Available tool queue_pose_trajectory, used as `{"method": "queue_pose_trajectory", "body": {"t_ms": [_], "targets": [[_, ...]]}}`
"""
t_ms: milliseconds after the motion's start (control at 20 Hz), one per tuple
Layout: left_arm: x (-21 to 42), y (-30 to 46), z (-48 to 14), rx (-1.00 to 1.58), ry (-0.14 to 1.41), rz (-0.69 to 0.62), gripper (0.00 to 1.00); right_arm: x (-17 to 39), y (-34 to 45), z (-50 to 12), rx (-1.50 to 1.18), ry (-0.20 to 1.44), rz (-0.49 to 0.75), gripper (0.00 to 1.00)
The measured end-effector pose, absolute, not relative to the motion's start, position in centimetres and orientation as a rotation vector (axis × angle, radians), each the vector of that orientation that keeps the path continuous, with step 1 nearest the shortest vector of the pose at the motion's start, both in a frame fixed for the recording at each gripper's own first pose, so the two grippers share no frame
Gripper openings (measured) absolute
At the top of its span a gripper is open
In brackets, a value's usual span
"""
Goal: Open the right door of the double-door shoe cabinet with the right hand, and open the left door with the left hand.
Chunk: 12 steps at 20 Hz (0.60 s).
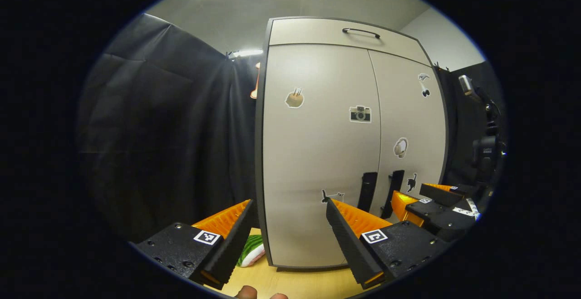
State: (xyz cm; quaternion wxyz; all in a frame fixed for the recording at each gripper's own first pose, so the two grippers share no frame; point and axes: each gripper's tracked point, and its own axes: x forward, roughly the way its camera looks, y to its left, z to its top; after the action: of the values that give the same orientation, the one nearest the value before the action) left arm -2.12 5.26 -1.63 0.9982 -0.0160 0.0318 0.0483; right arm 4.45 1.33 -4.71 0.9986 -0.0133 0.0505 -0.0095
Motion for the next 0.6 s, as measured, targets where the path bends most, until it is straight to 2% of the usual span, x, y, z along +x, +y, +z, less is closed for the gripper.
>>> {"method": "queue_pose_trajectory", "body": {"t_ms": [100, 150, 250, 350, 600], "targets": [[-2.3, 6.4, -2.0, -0.029, 0.072, 0.12, 0.97, 5.9, 1.5, -5.1, -0.026, 0.094, -0.021, 0.65], [-2.4, 7.0, -2.1, -0.03, 0.077, 0.132, 0.97, 6.4, 1.6, -5.5, -0.026, 0.103, -0.021, 0.6], [-2.4, 7.8, -2.3, -0.037, 0.083, 0.151, 0.98, 7.3, 1.5, -5.9, -0.033, 0.114, -0.027, 0.63], [-2.4, 8.7, -2.5, -0.042, 0.086, 0.17, 0.98, 8.1, 1.4, -6.1, -0.032, 0.106, -0.036, 0.59], [-2.1, 9.7, -2.9, -0.05, 0.096, 0.193, 0.98, 9.8, 1.5, -6.8, -0.027, 0.118, -0.027, 0.62]]}}
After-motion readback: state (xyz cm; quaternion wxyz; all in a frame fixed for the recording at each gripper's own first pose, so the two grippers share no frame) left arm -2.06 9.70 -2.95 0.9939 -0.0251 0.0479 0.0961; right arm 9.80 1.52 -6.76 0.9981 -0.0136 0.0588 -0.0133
